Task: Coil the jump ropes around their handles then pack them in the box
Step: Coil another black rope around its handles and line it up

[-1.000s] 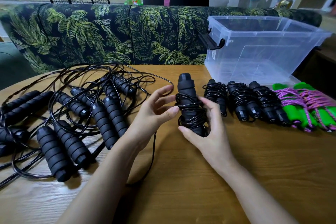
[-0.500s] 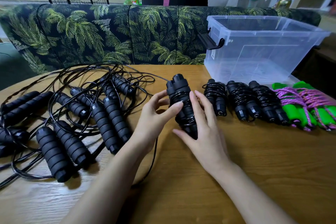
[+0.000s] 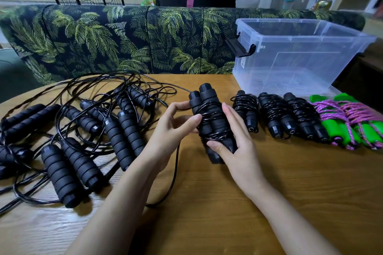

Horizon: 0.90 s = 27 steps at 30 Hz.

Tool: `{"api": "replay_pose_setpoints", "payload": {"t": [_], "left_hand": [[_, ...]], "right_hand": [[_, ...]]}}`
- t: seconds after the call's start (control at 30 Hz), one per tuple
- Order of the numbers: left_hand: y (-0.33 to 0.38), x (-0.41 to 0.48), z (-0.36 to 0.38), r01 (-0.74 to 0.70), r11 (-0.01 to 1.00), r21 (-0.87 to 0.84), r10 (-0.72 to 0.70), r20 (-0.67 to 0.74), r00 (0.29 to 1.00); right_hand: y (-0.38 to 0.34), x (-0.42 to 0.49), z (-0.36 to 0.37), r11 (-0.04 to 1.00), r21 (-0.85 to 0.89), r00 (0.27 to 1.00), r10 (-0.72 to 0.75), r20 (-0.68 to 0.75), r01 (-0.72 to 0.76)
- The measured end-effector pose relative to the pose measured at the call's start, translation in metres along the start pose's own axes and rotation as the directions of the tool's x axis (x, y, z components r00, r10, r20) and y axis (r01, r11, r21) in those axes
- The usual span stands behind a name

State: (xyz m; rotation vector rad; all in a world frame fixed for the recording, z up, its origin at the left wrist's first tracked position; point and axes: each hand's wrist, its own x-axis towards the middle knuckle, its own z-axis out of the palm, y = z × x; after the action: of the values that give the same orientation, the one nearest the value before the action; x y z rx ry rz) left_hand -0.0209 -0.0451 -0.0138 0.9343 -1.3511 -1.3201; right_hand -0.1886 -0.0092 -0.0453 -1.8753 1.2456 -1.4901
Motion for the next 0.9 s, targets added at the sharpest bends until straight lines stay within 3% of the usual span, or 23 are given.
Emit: {"api": "replay_pose_setpoints", "payload": {"t": [0.13, 0.2, 0.4, 0.47, 0.6, 0.8, 0.9], "left_hand": [[-0.002, -0.001, 0.007, -0.008, 1.0, -0.006, 0.008, -0.076, 0.997], [-0.006, -0.001, 0.011, -0.012, 1.0, 0.016, 0.014, -0.106, 0.994], [-0.004, -0.001, 0.005, -0.001, 1.0, 0.005, 0.001, -0.05, 0.999], [-0.004, -0.001, 0.006, -0.02, 1.0, 0.02, 0.021, -0.066, 0.998], [-0.009, -0.003, 0.012, -0.033, 0.997, 0.076, 0.045, -0.161, 0.986], [-0.001, 0.0, -0.001, -0.003, 0.999, 0.035, 0.004, -0.033, 0.999], [0.0, -0.002, 0.003, -0.027, 1.0, 0.008, 0.027, -0.058, 0.998]], "right_hand": [[0.004, -0.004, 0.007, 0.921, -0.374, 0.993, -0.121, -0.003, 0.111], [0.007, -0.005, 0.011, 0.885, -0.443, 0.989, -0.143, 0.027, 0.14], [0.009, -0.002, 0.003, 0.98, -0.196, 0.999, -0.036, 0.018, 0.038], [0.006, -0.003, 0.003, 0.971, -0.234, 0.998, -0.042, 0.051, 0.053], [0.0, -0.004, 0.005, 0.864, -0.502, 0.994, 0.014, 0.11, 0.044], [0.006, -0.002, 0.001, 0.964, -0.265, 0.999, 0.001, 0.045, 0.011], [0.005, -0.003, 0.001, 0.962, -0.274, 0.998, 0.001, 0.066, 0.017]]}}
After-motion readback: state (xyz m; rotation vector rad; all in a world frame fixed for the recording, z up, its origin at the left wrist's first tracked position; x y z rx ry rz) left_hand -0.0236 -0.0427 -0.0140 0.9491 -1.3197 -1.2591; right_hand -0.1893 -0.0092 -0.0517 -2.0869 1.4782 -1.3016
